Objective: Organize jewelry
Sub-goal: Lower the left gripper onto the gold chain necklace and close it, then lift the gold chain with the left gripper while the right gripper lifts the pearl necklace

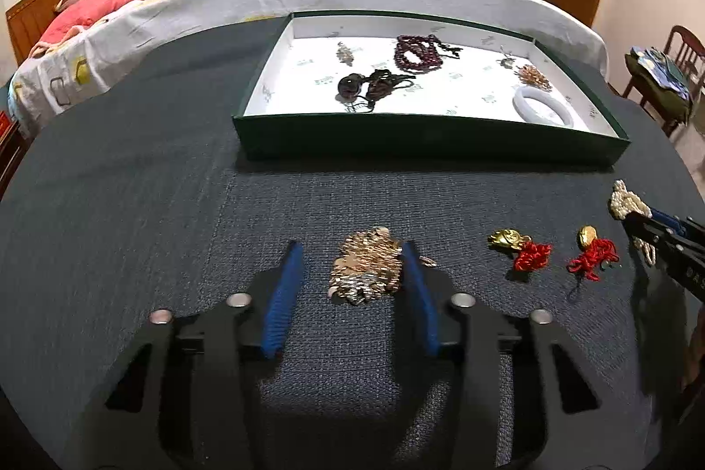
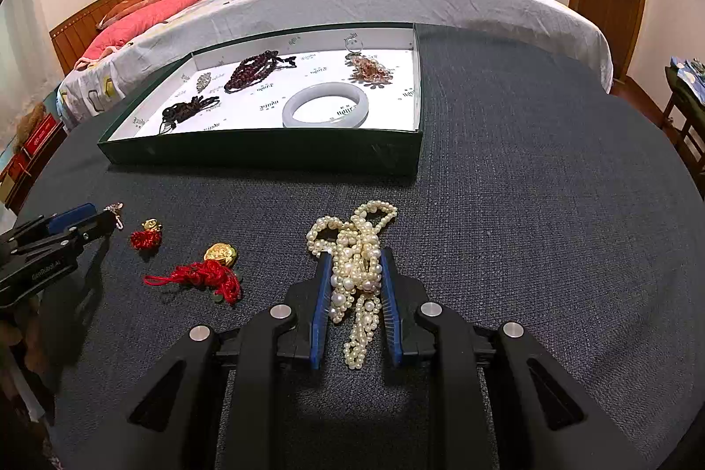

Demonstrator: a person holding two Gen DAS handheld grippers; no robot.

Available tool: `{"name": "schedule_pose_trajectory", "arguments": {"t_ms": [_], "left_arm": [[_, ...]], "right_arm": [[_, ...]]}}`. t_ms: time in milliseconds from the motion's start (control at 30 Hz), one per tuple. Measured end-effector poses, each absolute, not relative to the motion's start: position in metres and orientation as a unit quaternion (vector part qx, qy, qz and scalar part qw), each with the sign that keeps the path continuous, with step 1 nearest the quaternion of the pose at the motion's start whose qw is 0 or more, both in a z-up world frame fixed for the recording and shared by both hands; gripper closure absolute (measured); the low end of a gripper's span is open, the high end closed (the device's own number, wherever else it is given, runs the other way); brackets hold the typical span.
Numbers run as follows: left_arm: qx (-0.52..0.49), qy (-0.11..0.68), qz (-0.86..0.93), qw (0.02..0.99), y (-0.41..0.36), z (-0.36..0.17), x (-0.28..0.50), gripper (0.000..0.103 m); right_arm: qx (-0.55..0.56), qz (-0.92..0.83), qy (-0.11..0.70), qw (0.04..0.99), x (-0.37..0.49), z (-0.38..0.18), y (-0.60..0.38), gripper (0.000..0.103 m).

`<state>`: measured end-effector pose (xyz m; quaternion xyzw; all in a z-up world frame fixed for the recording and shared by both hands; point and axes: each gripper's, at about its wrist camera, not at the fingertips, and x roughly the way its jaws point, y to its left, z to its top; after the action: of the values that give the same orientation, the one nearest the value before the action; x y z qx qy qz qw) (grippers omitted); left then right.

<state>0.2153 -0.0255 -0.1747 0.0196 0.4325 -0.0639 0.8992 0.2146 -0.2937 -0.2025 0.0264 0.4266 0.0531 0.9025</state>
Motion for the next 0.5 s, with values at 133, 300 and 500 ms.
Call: {"name": "schedule_pose_trajectory", "arguments": {"t_ms": [133, 300, 500], "left_arm": [[0.027, 0.433, -0.078, 0.898, -0.0299, -0.1739, 0.2133, 0.081], [0.025, 0.433, -0.081, 0.897, -0.0289, -0.1737, 0.2113, 0.088], [0.022, 0.435, -0.081, 0.897, -0.0268, -0.1731, 0.2094, 0.089]], "right_arm": [[0.026, 0.053, 0.427, 0.903, 0.2146, -0.2026, -0.2936, 0.081], [0.027, 0.053, 0.427, 0.903, 0.2145, -0.2028, -0.2938, 0.081], [0.033, 0.054, 0.426, 0.903, 0.2143, -0.2026, -0.295, 0.081]]}}
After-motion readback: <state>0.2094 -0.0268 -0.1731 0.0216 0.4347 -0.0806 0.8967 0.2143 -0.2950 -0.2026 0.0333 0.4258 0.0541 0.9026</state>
